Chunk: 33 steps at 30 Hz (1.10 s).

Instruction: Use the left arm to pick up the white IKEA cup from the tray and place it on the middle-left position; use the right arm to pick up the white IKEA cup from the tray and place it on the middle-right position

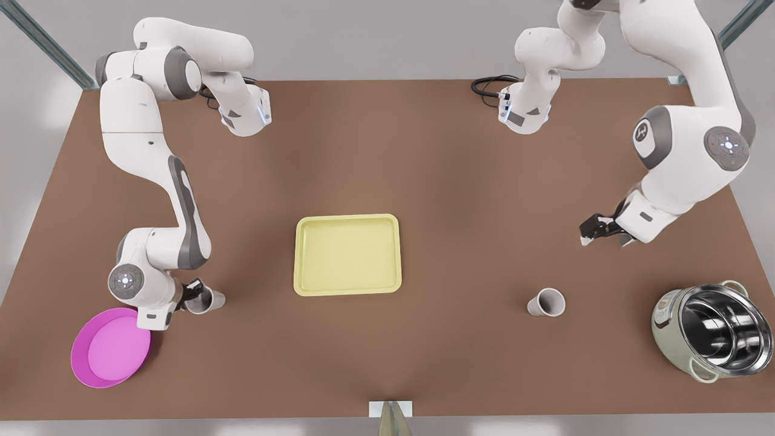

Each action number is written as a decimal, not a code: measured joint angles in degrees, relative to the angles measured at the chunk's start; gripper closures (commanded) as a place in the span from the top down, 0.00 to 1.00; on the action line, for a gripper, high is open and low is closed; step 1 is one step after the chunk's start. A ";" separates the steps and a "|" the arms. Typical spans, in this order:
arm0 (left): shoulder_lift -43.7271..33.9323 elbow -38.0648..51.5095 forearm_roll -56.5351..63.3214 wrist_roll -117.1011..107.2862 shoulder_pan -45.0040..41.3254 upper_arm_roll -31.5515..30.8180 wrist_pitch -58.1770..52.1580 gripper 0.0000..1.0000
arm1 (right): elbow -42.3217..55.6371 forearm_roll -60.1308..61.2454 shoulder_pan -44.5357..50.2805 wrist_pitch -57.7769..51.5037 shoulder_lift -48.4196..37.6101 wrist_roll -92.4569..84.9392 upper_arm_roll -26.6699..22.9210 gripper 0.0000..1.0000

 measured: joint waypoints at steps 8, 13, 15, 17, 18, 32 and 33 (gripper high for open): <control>0.09 -0.14 0.17 0.43 -0.27 -0.01 -3.40 1.00 | 0.27 1.31 0.09 0.37 -0.42 -1.75 0.13 0.68; 0.09 -0.16 0.19 0.60 -0.25 -0.01 -4.04 1.00 | -0.31 2.68 0.15 0.08 -0.46 -2.63 0.21 0.71; 0.09 -0.16 0.19 0.66 -0.25 -0.01 -4.18 1.00 | -0.32 2.92 0.17 -0.41 -0.79 -2.93 0.34 0.72; 0.09 -0.16 0.19 0.71 -0.25 -0.02 -4.28 1.00 | -0.28 3.06 0.18 -1.63 -2.25 -3.19 0.52 0.74; 0.09 -0.16 0.19 0.73 -0.24 -0.04 -4.32 1.00 | -0.25 3.09 0.18 -2.38 -3.35 -3.31 0.61 0.75; 0.72 0.18 -0.29 0.95 -0.91 -0.54 -3.41 1.00 | 15.54 2.52 2.15 -30.84 -18.34 10.82 1.43 1.00; 0.80 0.18 -0.33 0.96 -0.89 -0.54 -3.25 1.00 | 15.53 2.52 2.18 -31.72 -18.36 11.98 1.49 1.00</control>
